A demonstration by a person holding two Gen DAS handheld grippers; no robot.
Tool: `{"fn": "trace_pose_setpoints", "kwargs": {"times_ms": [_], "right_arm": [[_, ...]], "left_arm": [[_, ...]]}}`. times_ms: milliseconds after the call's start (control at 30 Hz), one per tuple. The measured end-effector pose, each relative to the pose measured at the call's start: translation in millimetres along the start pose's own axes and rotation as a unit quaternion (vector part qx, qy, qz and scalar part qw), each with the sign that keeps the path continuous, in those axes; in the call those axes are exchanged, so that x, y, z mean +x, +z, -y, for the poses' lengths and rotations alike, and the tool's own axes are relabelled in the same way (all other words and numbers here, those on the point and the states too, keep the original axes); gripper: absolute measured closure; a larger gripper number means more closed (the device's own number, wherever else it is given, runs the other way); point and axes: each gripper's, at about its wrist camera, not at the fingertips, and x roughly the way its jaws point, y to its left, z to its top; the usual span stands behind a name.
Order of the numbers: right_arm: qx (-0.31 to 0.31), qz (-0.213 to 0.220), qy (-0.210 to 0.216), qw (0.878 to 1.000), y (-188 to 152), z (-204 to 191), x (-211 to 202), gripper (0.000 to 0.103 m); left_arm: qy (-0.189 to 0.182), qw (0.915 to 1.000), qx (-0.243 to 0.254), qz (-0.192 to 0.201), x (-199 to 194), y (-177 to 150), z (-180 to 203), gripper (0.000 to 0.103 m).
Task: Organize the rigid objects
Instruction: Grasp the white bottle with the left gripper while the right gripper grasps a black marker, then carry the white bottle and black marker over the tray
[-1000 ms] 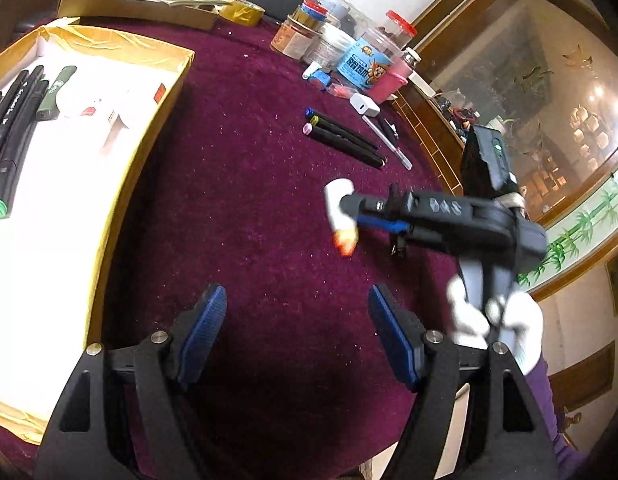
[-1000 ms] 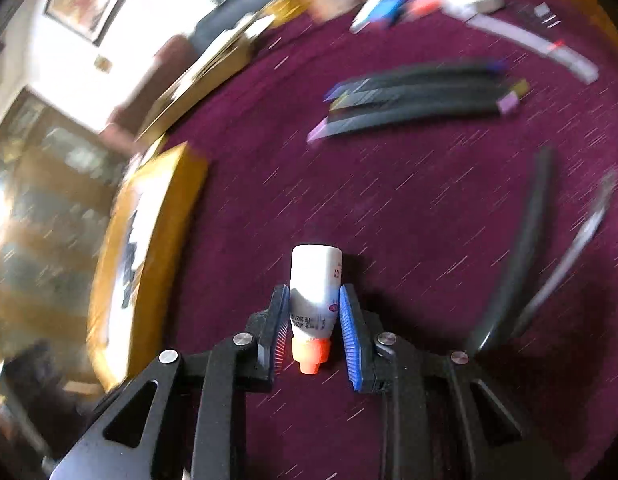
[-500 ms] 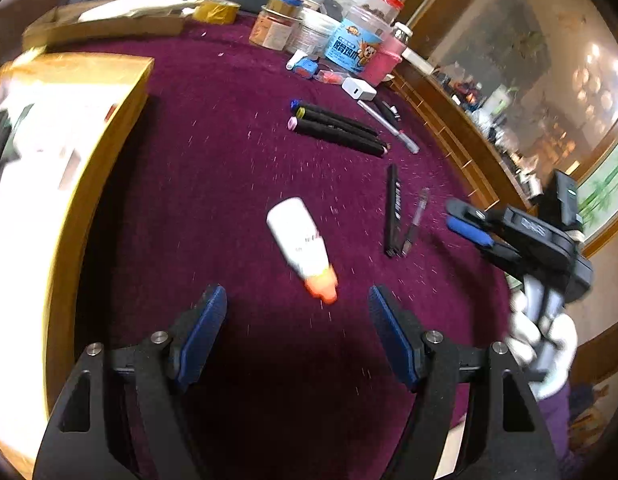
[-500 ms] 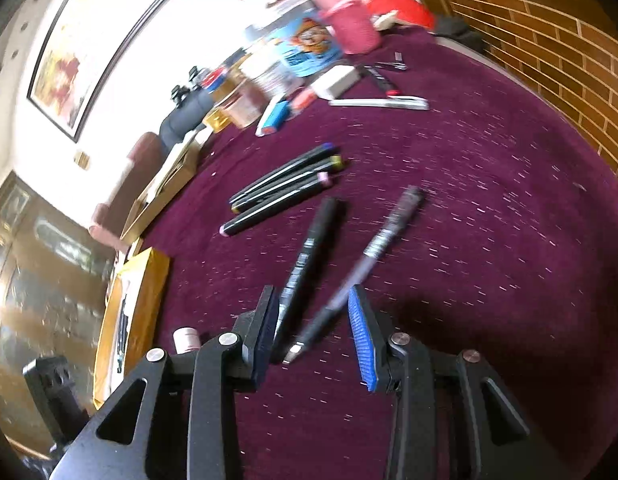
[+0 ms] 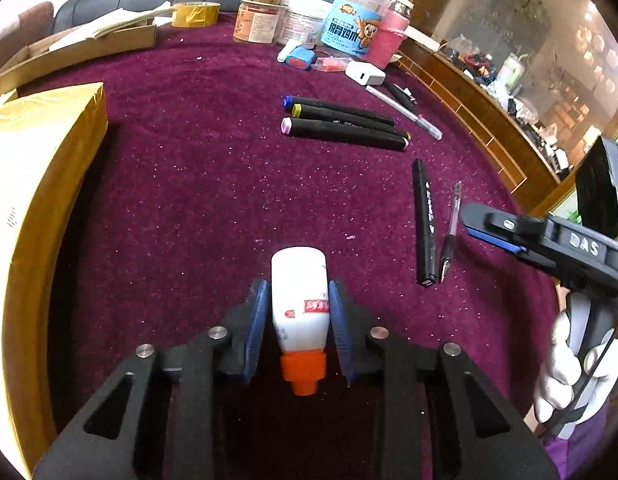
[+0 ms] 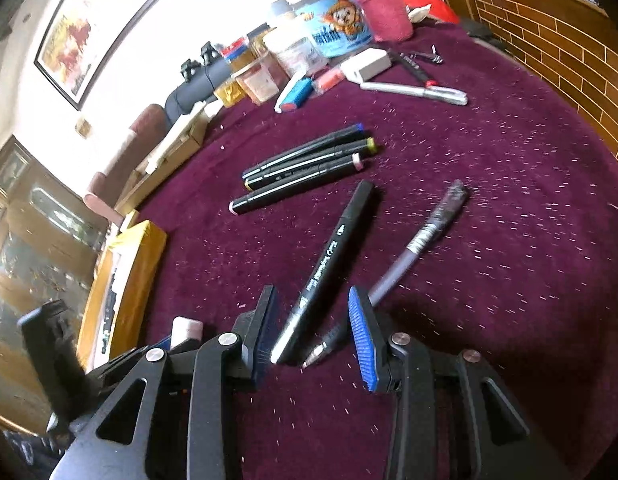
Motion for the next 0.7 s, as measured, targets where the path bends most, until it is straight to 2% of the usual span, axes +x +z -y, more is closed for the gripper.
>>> {"fn": "trace_pose_setpoints", "kwargs": {"times_ms": [100,200,233,300,400,433,467,533,700], "right_arm": [[-0.003,0.0,-0.037,0.999,4,-7,13,0.071],[-0.001,0.002,-0.066,0.998,10,-11,23,0.071],[-0.002,0.001,-0.077,0.997,12,-13,27,0.071],[-0.009,-0.003,-0.094,0.996,14,-16,35,0.071],[-0.032,0.006,-0.123,0.992,14,-25,45,0.071],[-0.04,0.008,-0.13,0.991,14,-28,46,0.073],[-0.044,0.01,-0.138,0.989,14,-29,47,0.083],[-0.039,0.01,-0.131,0.991,13,-27,45,0.087],[0.003,0.003,-0.074,0.997,7,-14,34,0.089]], "left_arm": [[0.009,0.9999,0.008,0.003,4,2,7,0.07],[0.008,0.9997,0.017,0.014,5,1,8,0.073],[0.003,0.9998,0.014,0.015,4,1,6,0.078],[-0.021,0.9996,-0.005,0.015,0,-3,-2,0.079],[-0.036,0.9989,-0.019,0.022,-7,-8,-7,0.079],[-0.044,0.9985,-0.025,0.024,-10,-10,-10,0.079],[-0.05,0.9979,-0.03,0.026,-14,-11,-12,0.079],[-0.061,0.9969,-0.038,0.033,-21,-14,-16,0.079],[-0.088,0.9929,-0.057,0.057,-44,-17,-24,0.079]]}}
